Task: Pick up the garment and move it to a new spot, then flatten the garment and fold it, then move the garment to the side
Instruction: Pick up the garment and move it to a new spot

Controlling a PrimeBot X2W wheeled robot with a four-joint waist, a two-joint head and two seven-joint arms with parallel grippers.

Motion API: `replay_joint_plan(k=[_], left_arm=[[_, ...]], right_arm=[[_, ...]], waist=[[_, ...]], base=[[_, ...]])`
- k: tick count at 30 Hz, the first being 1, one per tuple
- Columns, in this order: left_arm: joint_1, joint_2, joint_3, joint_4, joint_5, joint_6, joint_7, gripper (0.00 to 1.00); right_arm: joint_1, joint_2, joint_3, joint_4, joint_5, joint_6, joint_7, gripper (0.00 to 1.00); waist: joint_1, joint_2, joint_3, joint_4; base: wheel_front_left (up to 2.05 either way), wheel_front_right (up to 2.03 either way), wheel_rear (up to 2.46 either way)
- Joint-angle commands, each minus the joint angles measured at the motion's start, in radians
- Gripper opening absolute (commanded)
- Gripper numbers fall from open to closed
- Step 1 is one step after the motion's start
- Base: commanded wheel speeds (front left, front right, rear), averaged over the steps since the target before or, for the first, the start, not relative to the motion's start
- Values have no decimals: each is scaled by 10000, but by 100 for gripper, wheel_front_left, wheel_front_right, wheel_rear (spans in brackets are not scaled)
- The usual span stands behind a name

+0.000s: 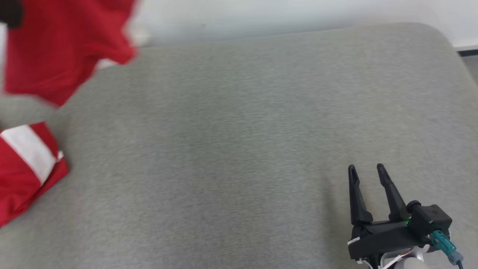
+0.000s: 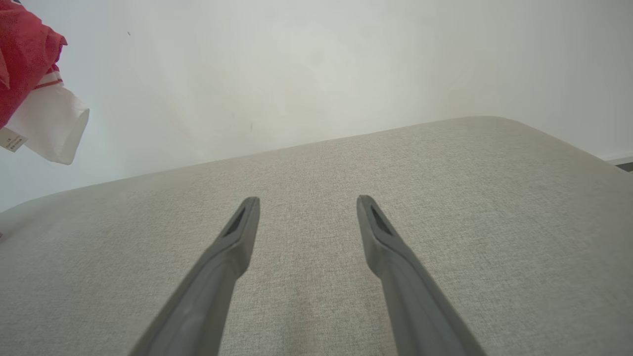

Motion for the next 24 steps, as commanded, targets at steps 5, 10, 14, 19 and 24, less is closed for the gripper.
replay_joint_plan(k=[5, 10, 14, 19, 24], left_arm=[[-883, -853, -780, -675, -172, 22, 568, 0], [-1374, -1819, -1532, -594, -375, 21, 637, 0], [-1417, -2305, -1917, -388, -430, 21, 481, 0], [-793, -2823, -2293, -20, -568, 84, 184, 0], [309, -2775, -2262, 100, -739, 372, -209, 0]], right_arm=[[-56, 17, 152, 248, 347, -25, -97, 100], [-196, 19, 142, 195, 515, -25, -98, 100], [-236, 21, 137, 115, 568, -25, -89, 100], [-252, 22, 89, 48, 601, -25, -91, 100], [-162, 19, 40, 69, 603, -25, -92, 100]], waist=[[2, 1, -185, -1159], [2, 1, -6, -1757], [2, 1, 113, -2012], [2, 1, 206, -2124], [2, 1, 152, -1932]], base=[[0, 0, 0], [0, 0, 0], [0, 0, 0], [0, 0, 0], [0, 0, 0]])
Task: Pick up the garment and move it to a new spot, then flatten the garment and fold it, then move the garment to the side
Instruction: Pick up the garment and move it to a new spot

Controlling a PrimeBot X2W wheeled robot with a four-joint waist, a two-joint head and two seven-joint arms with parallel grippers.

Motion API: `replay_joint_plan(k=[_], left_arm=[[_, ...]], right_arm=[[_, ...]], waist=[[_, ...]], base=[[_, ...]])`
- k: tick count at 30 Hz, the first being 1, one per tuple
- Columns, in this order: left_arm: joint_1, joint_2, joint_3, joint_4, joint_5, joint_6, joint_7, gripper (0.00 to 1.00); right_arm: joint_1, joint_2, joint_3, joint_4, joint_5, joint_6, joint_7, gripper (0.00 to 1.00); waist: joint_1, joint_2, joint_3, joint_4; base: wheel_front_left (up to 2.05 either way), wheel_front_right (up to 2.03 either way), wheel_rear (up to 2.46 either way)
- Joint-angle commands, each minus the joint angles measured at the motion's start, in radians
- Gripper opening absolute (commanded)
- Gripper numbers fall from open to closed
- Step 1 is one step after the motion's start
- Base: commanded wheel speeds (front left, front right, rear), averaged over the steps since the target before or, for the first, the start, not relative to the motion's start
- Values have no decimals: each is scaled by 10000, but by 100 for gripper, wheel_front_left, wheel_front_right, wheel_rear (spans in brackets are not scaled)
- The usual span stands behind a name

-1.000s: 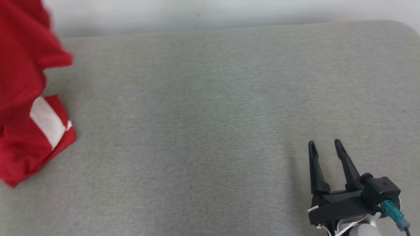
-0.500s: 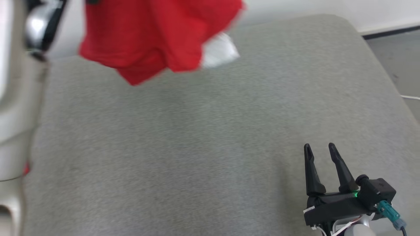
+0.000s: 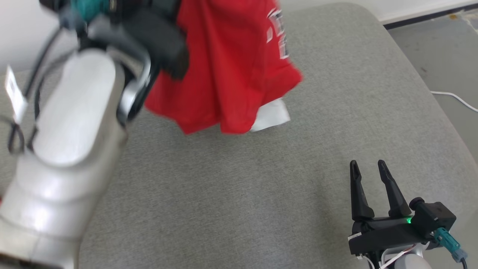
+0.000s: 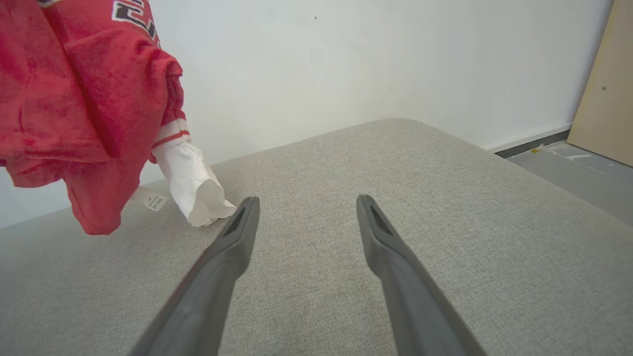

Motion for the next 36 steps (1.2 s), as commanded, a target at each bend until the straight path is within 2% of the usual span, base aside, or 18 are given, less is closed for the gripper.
replay_joint_plan(k=[1, 8, 9, 11, 16, 17, 18, 23, 29, 36], left_arm=[[290, 85, 45, -25, -79, 76, -89, 0], [3411, 640, 92, -450, -412, 699, -451, 0], [4366, 721, 26, -514, -523, 853, -559, 0], [5630, 725, -206, -545, -605, 1015, -725, 0], [7149, 564, -429, -590, -822, 1226, -1059, 0], [7331, 547, -488, -617, -764, 1281, -1152, 13], [7483, 498, -559, -639, -723, 1300, -1225, 100], [7803, 425, -536, -1132, -671, 1480, -1640, 100], [8078, 649, -107, -2185, -843, 1711, -1868, 100], [9013, 1260, 998, -3337, -1061, 2348, -1992, 100]], right_arm=[[30, 3, -10, -5, 28, -25, -5, 100], [225, 3, -24, 67, -99, -25, -5, 100], [240, 5, -31, 90, -153, -25, -6, 100], [250, 5, -44, 139, -214, -25, -5, 100], [272, 0, -80, 200, -322, -25, -5, 100], [307, 5, -62, 209, -333, -25, -5, 100], [343, 3, -66, 222, -376, -25, -5, 100], [514, 4, -158, 266, -502, -25, -5, 100], [700, 4, -195, 243, -608, -25, -5, 100], [936, 1, -150, 310, -668, -25, -4, 100]], waist=[[-1, -1, -69, 122], [-1, -1, -270, 702], [-1, -1, -309, 867], [-1, -1, -376, 1075], [-1, -1, -491, 1321], [-1, -1, -529, 1373], [-1, -1, -579, 1442], [-1, -1, -911, 1825], [-1, -1, -1240, 2297], [-1, -1, -1700, 2798]], base=[[0, 0, 0], [0, 0, 0], [0, 0, 0], [0, 0, 0], [0, 0, 0], [0, 0, 0], [0, 0, 0], [0, 0, 0], [0, 0, 0], [0, 0, 0]])
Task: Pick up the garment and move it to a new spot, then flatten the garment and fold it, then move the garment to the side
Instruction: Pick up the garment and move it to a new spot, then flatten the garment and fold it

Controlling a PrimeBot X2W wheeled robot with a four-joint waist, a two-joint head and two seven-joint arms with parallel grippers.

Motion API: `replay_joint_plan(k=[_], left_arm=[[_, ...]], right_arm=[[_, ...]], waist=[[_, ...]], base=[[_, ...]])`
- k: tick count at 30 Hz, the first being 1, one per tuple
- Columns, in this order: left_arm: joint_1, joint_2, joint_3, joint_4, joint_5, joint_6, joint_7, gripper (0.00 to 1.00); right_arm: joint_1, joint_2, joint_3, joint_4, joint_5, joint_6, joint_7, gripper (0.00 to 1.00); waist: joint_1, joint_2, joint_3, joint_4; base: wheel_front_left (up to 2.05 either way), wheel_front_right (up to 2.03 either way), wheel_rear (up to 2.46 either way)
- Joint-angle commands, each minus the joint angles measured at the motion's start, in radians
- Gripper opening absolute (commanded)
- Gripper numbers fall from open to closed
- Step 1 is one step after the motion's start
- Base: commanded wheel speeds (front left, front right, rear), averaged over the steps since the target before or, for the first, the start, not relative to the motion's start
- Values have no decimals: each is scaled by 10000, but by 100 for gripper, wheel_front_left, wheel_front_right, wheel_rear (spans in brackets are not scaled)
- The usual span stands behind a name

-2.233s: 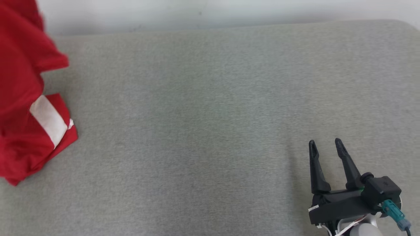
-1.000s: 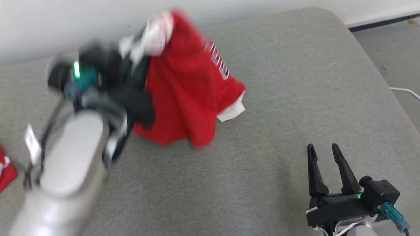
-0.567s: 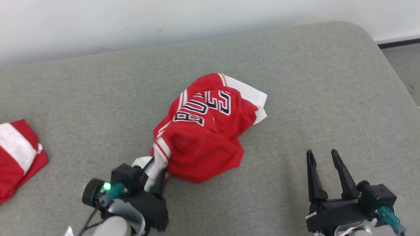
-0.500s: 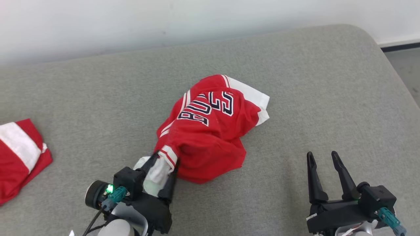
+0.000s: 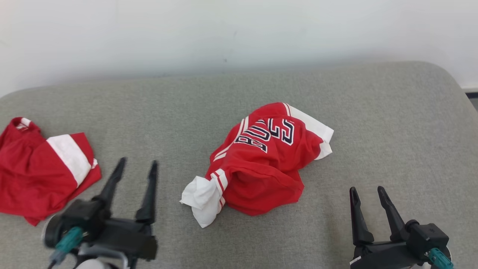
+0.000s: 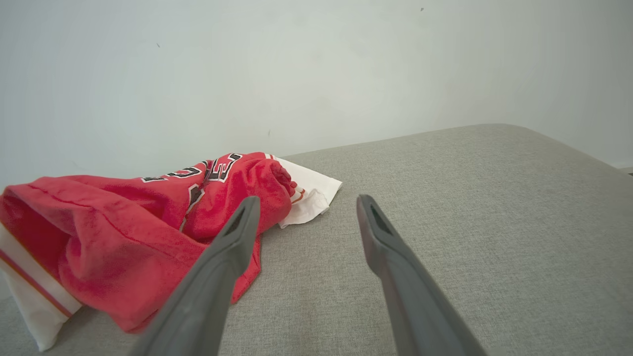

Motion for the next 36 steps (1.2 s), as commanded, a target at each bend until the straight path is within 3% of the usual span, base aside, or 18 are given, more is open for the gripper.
replay_joint_plan(k=[1, 6, 10, 14, 22, 36], left_arm=[[315, 140, 196, -90, -30, 128, -50, 100], [1292, 427, 1084, -525, 16, 633, -92, 100], [2141, 332, 1926, -1030, 187, 835, -90, 100], [2784, 114, 2524, -1270, 334, 548, -89, 100], [3098, -601, 3153, -791, 746, -507, -92, 100], [2847, -1521, 3876, -197, 1777, -1515, -93, 100]], right_arm=[[129, -3, 21, 9, -87, -25, 5, 100], [267, -2, 49, -41, -100, -25, 60, 100], [345, -3, 50, -114, -97, -25, 150, 100], [463, -1, 5, -216, -123, -25, 213, 100], [527, -1, -1, -312, -123, -25, 299, 100], [572, -3, 20, -275, -107, -25, 312, 100]], waist=[[0, 0, -325, 304], [0, 0, -557, 408], [0, 0, -667, 419], [0, 0, -695, 439], [0, 0, -559, 539], [0, 0, -541, 500]], base=[[0, 0, 0], [0, 0, 0], [0, 0, 0], [0, 0, 0], [0, 0, 0], [0, 0, 0]])
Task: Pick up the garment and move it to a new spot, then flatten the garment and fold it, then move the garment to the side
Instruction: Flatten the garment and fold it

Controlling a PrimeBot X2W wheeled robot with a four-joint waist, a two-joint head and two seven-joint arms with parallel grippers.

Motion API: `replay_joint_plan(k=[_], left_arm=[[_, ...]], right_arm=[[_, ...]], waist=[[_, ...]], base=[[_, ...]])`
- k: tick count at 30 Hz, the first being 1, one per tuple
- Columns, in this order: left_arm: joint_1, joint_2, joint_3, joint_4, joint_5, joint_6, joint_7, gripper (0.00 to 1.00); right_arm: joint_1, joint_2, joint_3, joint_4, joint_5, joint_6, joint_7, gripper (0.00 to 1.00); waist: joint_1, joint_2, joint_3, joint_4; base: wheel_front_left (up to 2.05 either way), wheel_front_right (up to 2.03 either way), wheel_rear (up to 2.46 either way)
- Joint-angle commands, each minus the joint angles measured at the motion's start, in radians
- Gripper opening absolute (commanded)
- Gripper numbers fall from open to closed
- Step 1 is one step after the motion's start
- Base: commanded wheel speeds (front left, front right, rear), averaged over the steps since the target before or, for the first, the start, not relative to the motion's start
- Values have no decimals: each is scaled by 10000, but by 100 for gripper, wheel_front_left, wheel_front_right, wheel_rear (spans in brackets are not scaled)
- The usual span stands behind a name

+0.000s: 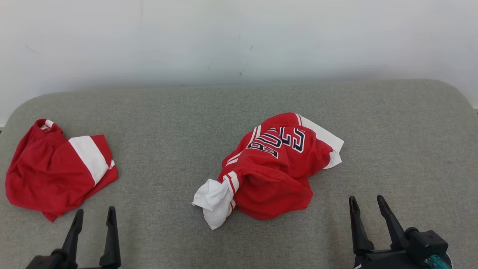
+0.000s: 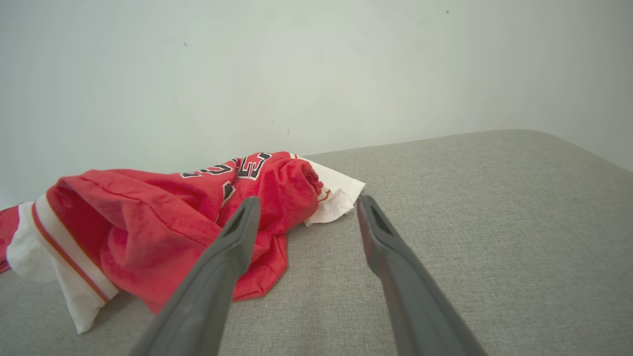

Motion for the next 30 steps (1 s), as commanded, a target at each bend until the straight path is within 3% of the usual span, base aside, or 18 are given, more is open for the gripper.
replay_joint_plan(k=[1, 9, 16, 25, 30], left_arm=[[-169, -78, 42, 67, 124, -102, -8, 100], [-1094, -149, -156, 466, 545, -615, -9, 100], [-1954, -235, -1207, 906, 958, -1005, -9, 100], [-2276, -195, -2762, 1823, 915, -1191, -9, 100], [-2677, -147, -3128, 2720, 763, -1184, -9, 100]], right_arm=[[80, -3, 8, 1, -42, -25, 33, 100], [-124, -3, 89, 21, -3, -25, 20, 100], [-183, -3, 68, 36, 81, -25, -35, 100], [-398, -3, 131, 120, 169, -25, -121, 100], [-489, -1, 60, 157, 139, -25, -199, 100]], waist=[[0, 0, 15, -12], [0, 0, 183, -203], [0, 0, 423, -644], [0, 0, 820, -1163], [0, 0, 1009, -1411]], base=[[0, 0, 0], [0, 0, 0], [0, 0, 0], [0, 0, 0], [0, 0, 0]])
